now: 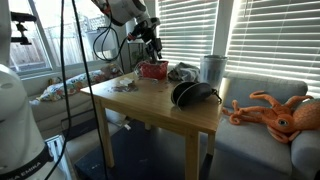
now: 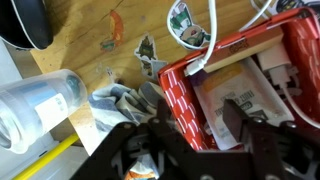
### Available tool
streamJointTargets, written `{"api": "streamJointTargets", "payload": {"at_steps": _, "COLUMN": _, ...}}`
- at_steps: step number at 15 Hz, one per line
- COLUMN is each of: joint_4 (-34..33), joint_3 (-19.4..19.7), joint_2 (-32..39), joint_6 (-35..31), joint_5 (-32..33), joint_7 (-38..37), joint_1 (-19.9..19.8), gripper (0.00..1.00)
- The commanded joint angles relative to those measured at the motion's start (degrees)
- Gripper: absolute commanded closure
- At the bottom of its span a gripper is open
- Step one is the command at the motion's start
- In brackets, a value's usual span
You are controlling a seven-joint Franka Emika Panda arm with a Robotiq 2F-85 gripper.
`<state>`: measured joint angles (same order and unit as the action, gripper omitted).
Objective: Pick up the usb connector part of the white charging cable and put it nicely in the red basket
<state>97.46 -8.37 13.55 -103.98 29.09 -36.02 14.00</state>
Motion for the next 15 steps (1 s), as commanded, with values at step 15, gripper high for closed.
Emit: {"api": "streamJointTargets", "payload": {"at_steps": 15, "joint_4": 9.72, "joint_3": -1.99, "joint_2": -21.21, "joint_6": 3.28, "joint_5": -20.28, "joint_7": 20.86, "joint_1": -1.20, "gripper": 0.00}}
